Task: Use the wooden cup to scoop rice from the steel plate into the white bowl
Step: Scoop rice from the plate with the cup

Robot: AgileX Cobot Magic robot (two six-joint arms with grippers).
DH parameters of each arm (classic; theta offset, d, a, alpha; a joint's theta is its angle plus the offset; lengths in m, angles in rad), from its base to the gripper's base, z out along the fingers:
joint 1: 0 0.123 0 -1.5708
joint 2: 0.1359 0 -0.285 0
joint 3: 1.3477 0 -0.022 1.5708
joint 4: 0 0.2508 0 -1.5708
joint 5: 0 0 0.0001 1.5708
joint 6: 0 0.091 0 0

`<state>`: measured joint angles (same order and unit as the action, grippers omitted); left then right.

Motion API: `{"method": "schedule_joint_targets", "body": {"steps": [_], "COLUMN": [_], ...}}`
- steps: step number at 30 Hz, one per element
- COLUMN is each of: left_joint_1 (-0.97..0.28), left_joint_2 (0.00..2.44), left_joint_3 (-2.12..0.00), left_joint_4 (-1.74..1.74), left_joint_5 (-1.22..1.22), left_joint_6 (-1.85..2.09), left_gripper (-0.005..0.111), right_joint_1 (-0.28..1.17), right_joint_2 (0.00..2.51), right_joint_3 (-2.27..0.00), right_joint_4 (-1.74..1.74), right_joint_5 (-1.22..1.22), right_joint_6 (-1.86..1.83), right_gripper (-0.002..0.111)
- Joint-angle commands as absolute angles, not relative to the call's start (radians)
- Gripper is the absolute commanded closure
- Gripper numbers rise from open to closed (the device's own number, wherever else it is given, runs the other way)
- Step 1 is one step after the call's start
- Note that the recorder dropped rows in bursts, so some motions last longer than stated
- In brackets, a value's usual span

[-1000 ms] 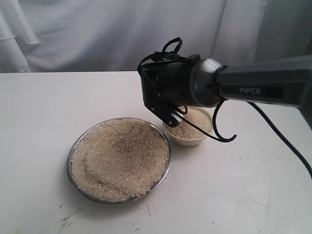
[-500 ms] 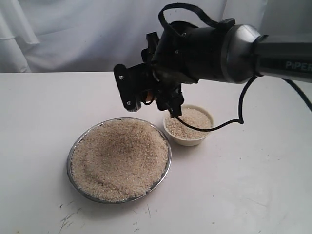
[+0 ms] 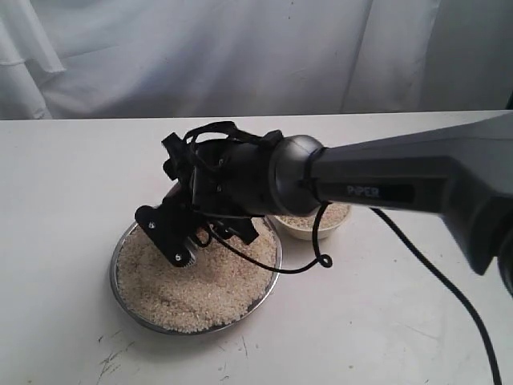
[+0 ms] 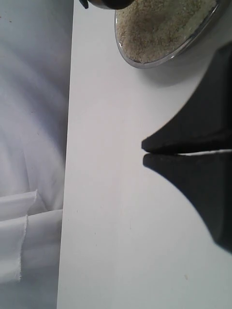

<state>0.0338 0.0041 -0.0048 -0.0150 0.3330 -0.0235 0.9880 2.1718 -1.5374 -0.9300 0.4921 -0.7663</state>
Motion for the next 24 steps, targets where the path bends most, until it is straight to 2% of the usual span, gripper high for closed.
{"method": "schedule_joint_targets", "body": {"steps": [1, 15, 19, 24], "left_joint_1": [0.031, 0.031, 0.031, 0.031], "left_joint_2": [0.0, 0.0, 0.0, 0.0], "left_joint_3": [0.0, 0.0, 0.0, 0.0], "left_joint_4": [-0.014, -0.014, -0.014, -0.014], "left_joint_5": [0.319, 0.319, 0.319, 0.319], "left_joint_6": [-0.024, -0.024, -0.024, -0.024], "left_gripper": [0.107, 0.107, 0.107, 0.107], "right_joint_1": [1.015, 1.053, 1.055, 1.055], "right_joint_2": [2.193, 2.216, 2.216, 2.216], "right_joint_3": [-1.533, -1.533, -1.533, -1.533], "right_joint_4": [-0.998, -1.001, -0.788, -0.691], "right_joint_5": [0.473, 0.414, 0.473, 0.5], "right_joint_6": [-0.773, -0.791, -1.005, -1.033], "right_gripper": [0.108, 0.108, 0.108, 0.108]}}
